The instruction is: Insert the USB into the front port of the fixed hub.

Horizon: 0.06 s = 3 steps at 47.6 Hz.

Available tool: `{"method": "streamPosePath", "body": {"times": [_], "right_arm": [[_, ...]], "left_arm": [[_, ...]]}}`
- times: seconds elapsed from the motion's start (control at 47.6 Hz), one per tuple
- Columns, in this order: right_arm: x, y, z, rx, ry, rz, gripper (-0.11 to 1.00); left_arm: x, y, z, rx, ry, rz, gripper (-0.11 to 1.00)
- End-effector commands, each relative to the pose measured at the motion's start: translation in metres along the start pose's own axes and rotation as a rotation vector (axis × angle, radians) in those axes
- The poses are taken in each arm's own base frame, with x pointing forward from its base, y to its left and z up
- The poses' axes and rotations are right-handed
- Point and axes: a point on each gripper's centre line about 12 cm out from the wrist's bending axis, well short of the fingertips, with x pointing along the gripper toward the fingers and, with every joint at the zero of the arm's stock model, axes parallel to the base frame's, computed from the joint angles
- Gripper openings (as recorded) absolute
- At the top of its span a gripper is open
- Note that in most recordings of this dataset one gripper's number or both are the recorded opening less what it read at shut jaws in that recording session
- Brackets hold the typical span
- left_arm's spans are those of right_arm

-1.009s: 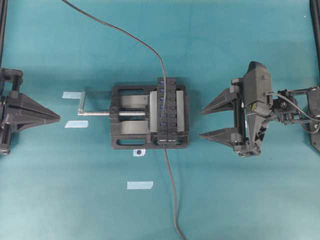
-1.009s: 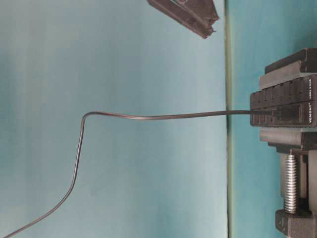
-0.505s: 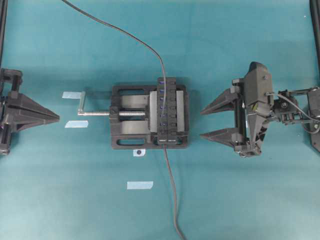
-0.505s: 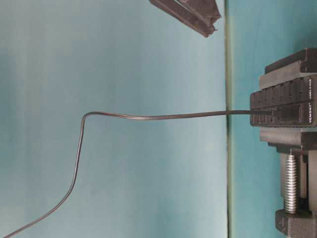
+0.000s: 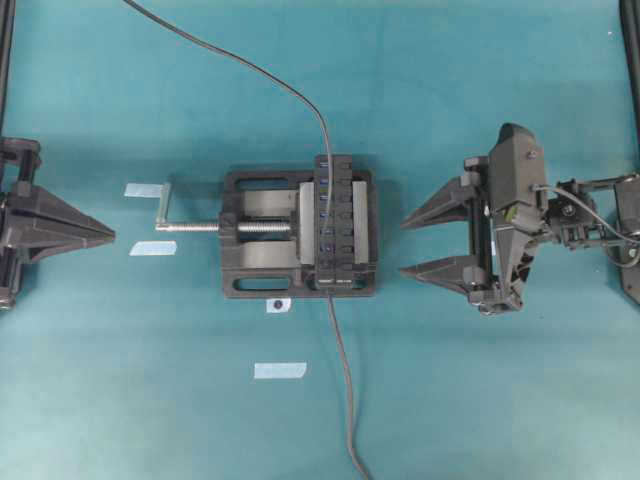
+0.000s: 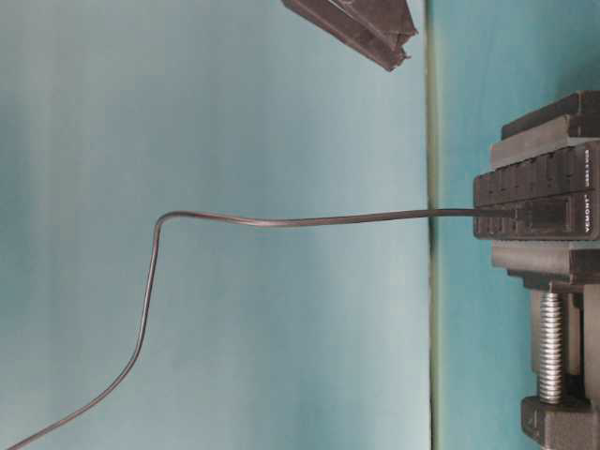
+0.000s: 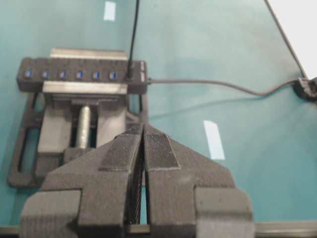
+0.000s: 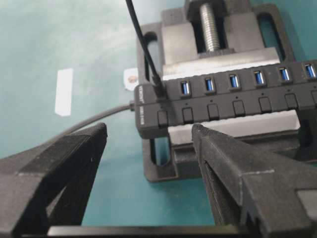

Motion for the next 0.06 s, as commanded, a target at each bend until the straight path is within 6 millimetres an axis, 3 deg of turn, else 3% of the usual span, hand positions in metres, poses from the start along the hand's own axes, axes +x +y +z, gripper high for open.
{"method": "streamPosePath", "body": {"times": [0.0, 0.042], "right_arm": [[-0.0027, 0.0023, 0.0083, 0.012, -0.034, 0.009, 0.77], [-0.0027, 0.0023, 0.0083, 0.012, -0.034, 0.009, 0.77]], "left_arm": [[0.0004, -0.0007, 0.0044, 0.002, -0.008, -0.002, 0.0], [0.0005, -0.0003, 0.0035, 0.002, -0.003, 0.0, 0.0]]}}
